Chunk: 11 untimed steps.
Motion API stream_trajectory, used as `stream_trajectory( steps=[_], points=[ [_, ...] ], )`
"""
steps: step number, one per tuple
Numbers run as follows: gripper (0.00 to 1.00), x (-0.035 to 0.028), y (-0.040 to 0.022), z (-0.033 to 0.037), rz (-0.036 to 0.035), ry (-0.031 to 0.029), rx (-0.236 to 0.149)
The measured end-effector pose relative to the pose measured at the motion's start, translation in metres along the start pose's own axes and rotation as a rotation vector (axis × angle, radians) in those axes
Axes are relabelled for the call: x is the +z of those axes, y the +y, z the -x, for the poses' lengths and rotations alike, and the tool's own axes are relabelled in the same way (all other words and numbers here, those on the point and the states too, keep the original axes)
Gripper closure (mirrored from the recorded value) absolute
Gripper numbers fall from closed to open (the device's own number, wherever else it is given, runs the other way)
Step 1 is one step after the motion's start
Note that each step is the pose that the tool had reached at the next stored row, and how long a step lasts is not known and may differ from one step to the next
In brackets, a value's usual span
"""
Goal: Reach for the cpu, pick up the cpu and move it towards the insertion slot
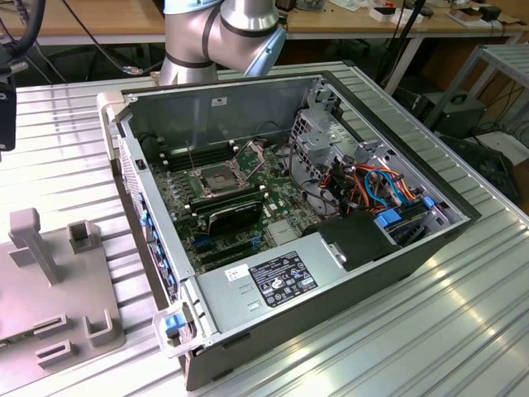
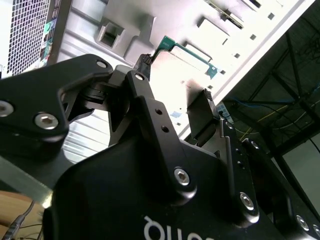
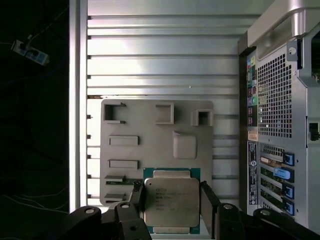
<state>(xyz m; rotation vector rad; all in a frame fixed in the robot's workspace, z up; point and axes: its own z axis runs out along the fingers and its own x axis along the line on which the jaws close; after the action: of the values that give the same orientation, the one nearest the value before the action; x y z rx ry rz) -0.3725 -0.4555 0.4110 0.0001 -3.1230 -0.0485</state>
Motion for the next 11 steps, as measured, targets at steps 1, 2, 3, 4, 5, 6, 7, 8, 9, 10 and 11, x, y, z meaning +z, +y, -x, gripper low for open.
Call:
stream_trajectory(
  steps=[1,2,3,4,5,6,7,8,9,10,11],
  points=[
    [0.45,0.0000,0.0000,0.0006,0.0000,0.0000,0.000],
    [0.45,0.0000,0.0000,0.0016,0.0000,0.0000,0.000],
    [0.45,0.0000,0.0000,0.0021,0.0001,-0.0001,0.000],
    [0.45,0.0000,0.0000,0.0027,0.0001,0.0000,0.000],
    [0.45,0.0000,0.0000,0.0033,0.0000,0.0000,0.000],
    [0.45,0.0000,0.0000,0.0042,0.0001,-0.0001,0.000],
    [0.45,0.0000,0.0000,0.0050,0.0001,-0.0001,0.000],
    [0.45,-0.0001,0.0000,0.0059,0.0001,-0.0001,0.000],
    [0.45,-0.0001,0.0000,0.0068,0.0001,0.0000,0.000],
    [0.45,-0.0001,0.0000,0.0077,0.0000,0.0000,0.000],
    [0.45,-0.0001,0.0001,0.0083,0.0001,-0.0001,0.000]
  ],
)
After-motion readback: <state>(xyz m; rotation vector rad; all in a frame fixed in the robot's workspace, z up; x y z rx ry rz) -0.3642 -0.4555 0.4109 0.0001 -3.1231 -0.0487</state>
